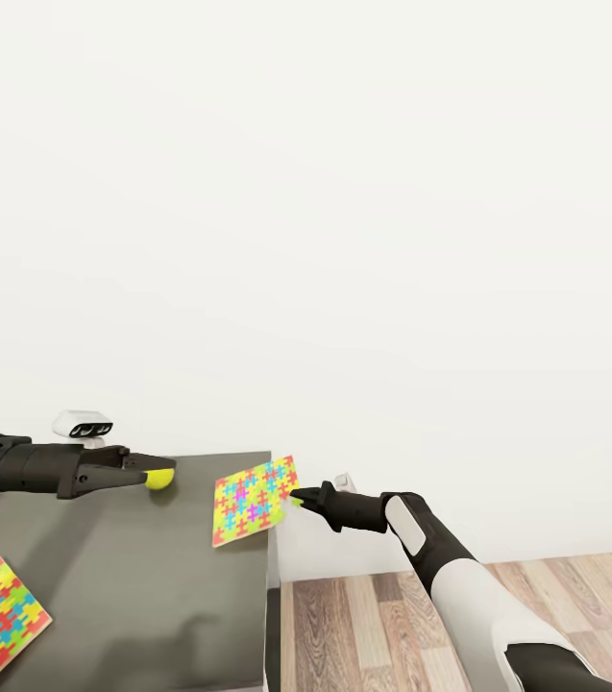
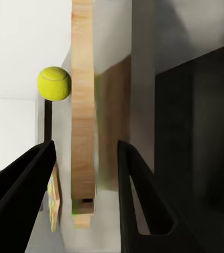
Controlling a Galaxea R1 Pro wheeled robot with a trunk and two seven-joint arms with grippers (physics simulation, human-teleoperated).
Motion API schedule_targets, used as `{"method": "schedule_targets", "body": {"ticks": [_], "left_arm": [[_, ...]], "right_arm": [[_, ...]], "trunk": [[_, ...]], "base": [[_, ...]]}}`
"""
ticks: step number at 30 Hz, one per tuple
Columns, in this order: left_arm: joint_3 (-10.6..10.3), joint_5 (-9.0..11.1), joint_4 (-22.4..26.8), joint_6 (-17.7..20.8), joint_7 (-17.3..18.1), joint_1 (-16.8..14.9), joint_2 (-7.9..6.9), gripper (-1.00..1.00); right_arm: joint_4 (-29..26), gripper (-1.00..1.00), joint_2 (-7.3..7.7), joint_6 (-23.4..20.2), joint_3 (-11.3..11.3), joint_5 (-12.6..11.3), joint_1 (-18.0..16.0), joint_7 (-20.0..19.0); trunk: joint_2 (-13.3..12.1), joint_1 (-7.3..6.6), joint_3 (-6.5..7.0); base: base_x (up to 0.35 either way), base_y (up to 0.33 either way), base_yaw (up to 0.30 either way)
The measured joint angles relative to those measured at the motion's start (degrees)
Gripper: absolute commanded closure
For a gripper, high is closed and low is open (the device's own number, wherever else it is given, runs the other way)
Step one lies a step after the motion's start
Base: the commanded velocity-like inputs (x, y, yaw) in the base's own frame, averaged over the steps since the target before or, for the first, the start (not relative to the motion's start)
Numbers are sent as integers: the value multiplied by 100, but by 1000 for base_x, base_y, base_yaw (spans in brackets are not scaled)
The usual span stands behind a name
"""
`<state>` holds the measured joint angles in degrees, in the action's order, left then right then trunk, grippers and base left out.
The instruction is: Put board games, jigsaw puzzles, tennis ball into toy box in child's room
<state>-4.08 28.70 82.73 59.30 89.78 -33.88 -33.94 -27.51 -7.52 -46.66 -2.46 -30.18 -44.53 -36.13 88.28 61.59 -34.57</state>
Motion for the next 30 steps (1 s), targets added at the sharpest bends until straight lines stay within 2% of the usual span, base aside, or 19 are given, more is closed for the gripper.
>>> {"method": "schedule_targets", "body": {"ticks": [30], "left_arm": [[15, 8, 25, 9, 0, 0, 7, -100]], "right_arm": [[-38, 100, -15, 80, -18, -56, 0, -17]], "trunk": [[-1204, -658, 539]], "base": [[-14, 0, 0]]}}
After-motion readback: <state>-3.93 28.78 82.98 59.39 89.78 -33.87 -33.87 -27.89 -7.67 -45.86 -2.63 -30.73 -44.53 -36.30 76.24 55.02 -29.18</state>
